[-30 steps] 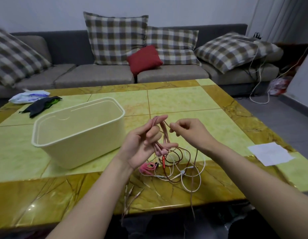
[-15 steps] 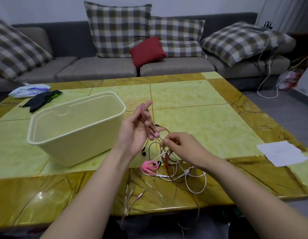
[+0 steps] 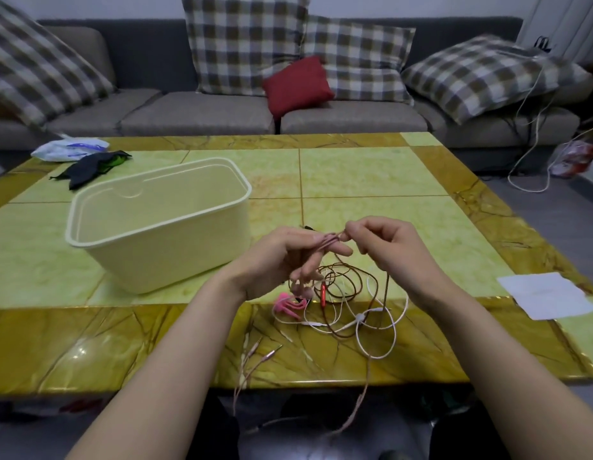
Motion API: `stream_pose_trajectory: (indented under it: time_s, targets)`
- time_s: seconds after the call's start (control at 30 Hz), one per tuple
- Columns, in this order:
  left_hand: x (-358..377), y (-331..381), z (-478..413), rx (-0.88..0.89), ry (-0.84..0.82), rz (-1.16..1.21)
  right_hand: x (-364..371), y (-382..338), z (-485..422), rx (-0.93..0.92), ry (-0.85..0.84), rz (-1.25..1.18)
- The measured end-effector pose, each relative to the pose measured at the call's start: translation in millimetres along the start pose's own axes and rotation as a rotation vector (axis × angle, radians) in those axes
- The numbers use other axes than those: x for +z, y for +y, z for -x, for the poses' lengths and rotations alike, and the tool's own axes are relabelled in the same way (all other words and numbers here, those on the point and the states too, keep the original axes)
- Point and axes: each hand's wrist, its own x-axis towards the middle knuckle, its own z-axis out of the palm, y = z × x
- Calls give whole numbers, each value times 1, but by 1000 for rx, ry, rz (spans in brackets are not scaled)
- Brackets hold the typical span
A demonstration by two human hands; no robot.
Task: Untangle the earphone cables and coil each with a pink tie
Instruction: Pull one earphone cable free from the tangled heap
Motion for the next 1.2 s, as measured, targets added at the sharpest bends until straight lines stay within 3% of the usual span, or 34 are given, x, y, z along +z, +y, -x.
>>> stream_pose_trajectory:
  time_s: [0.13, 0.33, 0.5, 0.57, 0.67, 0.77, 1.0, 1.2]
  targets:
    - [2, 0, 2, -24, -144, 265, -2, 7, 0, -34, 19, 28]
    - [-7, -4, 1, 108, -292, 665, 1, 20, -2, -45, -72, 102]
    - [-7, 2, 4, 272, -245, 833, 13, 25, 3, -20, -161, 155]
    - [-5, 5, 5, 318, -86, 873, 17, 26, 5, -16, -197, 232]
    - [-1, 8, 4, 309, 258, 765, 23, 28, 10, -1, -251, 328]
    - [4, 9, 1, 318, 398, 462, 27, 27, 13, -4, -304, 299]
    - [11, 0, 5, 243, 390, -380, 13, 7, 14, 8, -309, 102]
    - [19, -5, 8, 103, 287, -486, 0, 14, 9, -23, -226, 135]
